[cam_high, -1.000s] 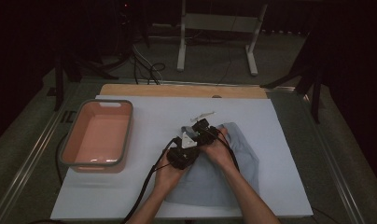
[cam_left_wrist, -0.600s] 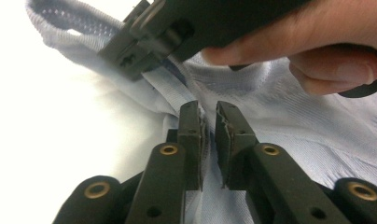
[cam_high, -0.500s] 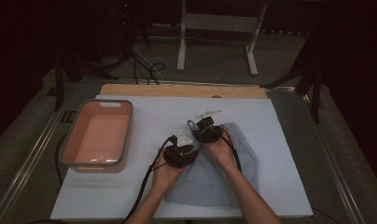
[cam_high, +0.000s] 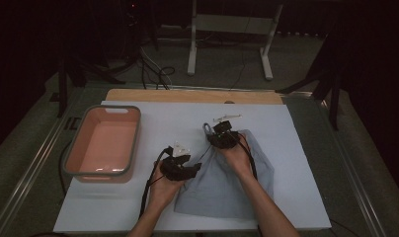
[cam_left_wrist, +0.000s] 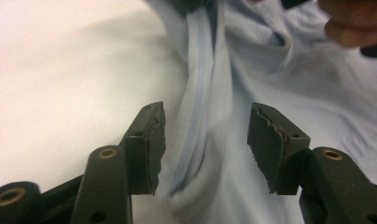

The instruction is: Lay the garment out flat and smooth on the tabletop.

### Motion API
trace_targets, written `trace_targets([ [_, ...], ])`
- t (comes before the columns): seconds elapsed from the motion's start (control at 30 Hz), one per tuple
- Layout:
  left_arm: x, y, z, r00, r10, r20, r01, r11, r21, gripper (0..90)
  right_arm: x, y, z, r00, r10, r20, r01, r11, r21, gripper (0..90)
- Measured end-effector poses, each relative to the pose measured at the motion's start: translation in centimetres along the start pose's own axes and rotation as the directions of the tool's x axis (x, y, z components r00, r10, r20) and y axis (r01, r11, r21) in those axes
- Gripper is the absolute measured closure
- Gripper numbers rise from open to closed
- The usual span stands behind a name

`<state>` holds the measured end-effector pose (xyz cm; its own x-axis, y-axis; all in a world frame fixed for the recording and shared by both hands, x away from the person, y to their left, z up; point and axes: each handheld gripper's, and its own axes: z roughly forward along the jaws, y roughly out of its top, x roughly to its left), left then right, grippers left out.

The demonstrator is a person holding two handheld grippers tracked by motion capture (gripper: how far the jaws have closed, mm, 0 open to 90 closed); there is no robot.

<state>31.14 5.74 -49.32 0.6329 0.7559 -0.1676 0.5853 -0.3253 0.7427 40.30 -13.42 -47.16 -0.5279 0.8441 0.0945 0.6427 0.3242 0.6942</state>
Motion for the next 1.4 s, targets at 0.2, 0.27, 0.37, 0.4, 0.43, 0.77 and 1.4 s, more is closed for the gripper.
trace_targets([
  [0.2,0.2,-1.2,0.1,0.9998,-0.017,0.006,0.017,0.9992,0.037,44.6,-0.2,0.0,-0.1,1.0000,0.006,0.006,-0.006,1.0000,-0.006,78.4],
  [0.27,0.2,-1.5,0.1,0.9998,-0.019,0.010,0.018,0.9987,0.047,44.3,-0.3,0.1,-0.2,1.0000,0.007,0.005,-0.007,0.9999,-0.008,78.4],
  [0.37,0.1,-1.8,0.2,0.9997,-0.021,0.010,0.020,0.9983,0.055,43.9,-0.3,0.1,-0.3,0.9999,0.013,0.003,-0.013,0.9999,-0.011,78.3],
  [0.4,0.1,-2.0,0.2,0.9997,-0.022,0.011,0.021,0.9979,0.061,43.9,-0.4,0.2,-0.3,0.9999,0.012,0.008,-0.012,0.9998,-0.013,78.4],
  [0.43,0.1,-2.0,0.2,0.9997,-0.022,0.011,0.021,0.9979,0.061,43.1,-0.4,0.2,-0.3,0.9999,0.012,0.008,-0.012,0.9998,-0.013,78.4],
  [0.77,0.1,-3.0,-0.1,0.9995,-0.028,0.013,0.027,0.9958,0.088,41.4,-1.1,0.5,-1.0,0.9994,0.028,0.021,-0.027,0.9991,-0.031,78.9],
  [1.4,-0.3,-3.3,-0.4,0.9963,-0.010,0.086,0.000,0.9928,0.120,81.5,-1.8,0.6,-1.3,0.9982,0.048,0.035,-0.046,0.9977,-0.049,79.7],
])
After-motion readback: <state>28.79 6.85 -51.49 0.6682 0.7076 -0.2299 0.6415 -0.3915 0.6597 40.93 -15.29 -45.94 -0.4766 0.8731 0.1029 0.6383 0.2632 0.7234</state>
